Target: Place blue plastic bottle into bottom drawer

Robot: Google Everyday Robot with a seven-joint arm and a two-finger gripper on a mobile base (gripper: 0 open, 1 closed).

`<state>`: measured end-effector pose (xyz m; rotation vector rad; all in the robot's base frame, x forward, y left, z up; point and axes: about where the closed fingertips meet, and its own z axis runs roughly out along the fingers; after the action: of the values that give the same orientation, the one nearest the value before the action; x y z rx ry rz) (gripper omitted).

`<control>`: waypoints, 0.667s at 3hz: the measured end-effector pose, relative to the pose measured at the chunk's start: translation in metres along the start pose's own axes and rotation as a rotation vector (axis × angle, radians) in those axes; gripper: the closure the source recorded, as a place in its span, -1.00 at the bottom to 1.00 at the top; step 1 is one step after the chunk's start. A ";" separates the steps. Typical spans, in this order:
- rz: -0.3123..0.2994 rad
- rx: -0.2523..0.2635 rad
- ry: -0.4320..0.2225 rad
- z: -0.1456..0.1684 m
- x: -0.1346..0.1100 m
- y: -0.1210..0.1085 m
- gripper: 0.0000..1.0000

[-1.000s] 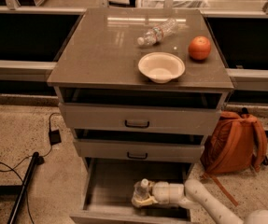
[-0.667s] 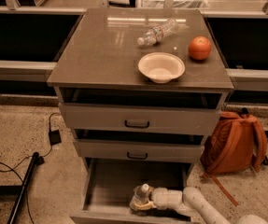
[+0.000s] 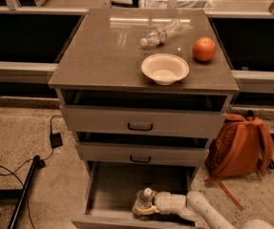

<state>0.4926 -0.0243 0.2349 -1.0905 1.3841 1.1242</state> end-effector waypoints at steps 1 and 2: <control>-0.018 0.001 0.048 0.006 0.002 0.003 0.03; -0.020 0.001 0.053 0.007 0.002 0.004 -0.44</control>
Offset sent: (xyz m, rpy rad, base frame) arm -0.0023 0.0058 -0.0020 -0.0456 -0.0094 0.0034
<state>0.4898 -0.0169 0.2325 -1.1380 1.4116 1.0867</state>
